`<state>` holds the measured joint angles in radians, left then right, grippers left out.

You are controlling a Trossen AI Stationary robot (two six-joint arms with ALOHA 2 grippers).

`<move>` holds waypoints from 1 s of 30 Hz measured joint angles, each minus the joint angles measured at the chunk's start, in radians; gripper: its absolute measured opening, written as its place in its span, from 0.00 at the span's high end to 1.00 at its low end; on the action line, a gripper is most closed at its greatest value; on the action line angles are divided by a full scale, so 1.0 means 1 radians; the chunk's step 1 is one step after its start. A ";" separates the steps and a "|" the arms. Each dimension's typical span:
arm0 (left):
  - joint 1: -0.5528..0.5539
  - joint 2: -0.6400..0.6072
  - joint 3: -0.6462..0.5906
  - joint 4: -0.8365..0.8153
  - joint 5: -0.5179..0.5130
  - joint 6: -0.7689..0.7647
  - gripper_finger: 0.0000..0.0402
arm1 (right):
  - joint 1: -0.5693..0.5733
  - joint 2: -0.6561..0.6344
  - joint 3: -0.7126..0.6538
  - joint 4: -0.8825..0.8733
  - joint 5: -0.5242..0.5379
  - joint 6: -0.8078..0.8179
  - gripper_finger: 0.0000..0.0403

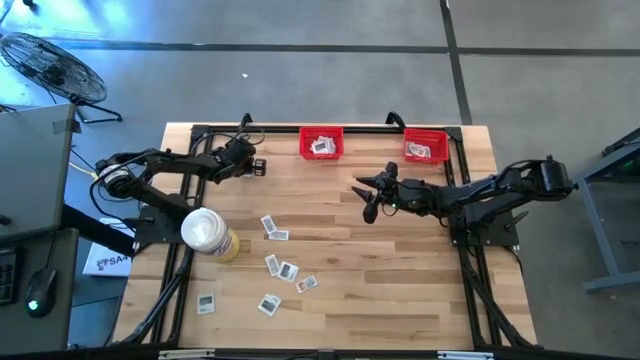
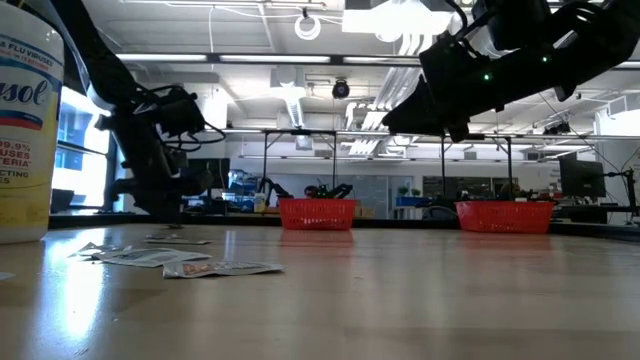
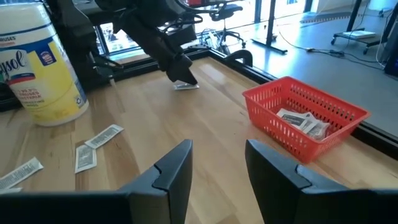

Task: Pick & Place First Aid Supplies
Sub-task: Put the ointment pack into the right red bin

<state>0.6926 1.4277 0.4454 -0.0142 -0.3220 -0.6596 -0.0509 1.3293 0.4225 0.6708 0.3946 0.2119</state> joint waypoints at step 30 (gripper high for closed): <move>-0.506 0.010 0.140 0.471 -0.164 0.158 1.00 | -0.002 0.049 0.001 0.016 -0.069 0.184 0.56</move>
<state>0.1862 1.4372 0.5854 0.4569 -0.4855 -0.5014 -0.0528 1.3781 0.4232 0.6869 0.3253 0.3961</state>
